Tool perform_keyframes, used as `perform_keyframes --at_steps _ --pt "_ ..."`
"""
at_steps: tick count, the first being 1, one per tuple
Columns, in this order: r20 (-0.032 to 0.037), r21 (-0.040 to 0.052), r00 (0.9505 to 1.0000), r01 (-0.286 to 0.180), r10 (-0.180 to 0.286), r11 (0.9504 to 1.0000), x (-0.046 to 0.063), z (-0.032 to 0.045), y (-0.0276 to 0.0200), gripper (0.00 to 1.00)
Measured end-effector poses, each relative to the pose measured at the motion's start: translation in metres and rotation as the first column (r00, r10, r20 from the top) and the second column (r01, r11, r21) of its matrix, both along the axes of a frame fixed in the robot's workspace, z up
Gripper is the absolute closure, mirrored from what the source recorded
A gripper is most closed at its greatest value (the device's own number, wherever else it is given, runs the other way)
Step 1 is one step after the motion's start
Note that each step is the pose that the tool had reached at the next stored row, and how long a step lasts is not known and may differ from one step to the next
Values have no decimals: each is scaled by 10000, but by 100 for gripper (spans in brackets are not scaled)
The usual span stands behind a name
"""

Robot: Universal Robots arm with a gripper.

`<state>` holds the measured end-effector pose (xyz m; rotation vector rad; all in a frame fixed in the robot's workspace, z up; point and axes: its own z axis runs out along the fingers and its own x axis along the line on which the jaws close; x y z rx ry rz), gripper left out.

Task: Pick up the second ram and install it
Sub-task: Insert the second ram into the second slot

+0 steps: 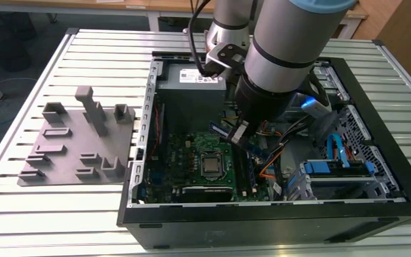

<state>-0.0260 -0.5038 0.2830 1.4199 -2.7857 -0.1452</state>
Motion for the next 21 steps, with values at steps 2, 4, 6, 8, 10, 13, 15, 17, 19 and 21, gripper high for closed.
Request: perform_keyframes --at_steps 2,4,6,8,10,13,15,17,19,21 --pt "0 0 9999 139 -139 9999 0 0 0 89" --pt "0 0 9996 290 -290 9996 0 -1 0 89" --pt "0 0 9990 441 -441 9990 0 -1 0 89" --pt "0 0 9982 593 -593 9982 0 -1 0 89" --pt "0 1 9973 739 -739 9973 0 -1 0 89" --pt "0 0 9953 964 -964 9953 0 -1 0 89" --pt "0 -1 9938 1114 -1114 9938 0 -1 0 89" --pt "0 0 9919 1271 -1271 9919 0 -2 0 89" --pt "0 0 9896 1437 -1437 9896 0 -2 0 89" --pt "0 0 9872 1597 -1597 9872 0 -2 0 89"
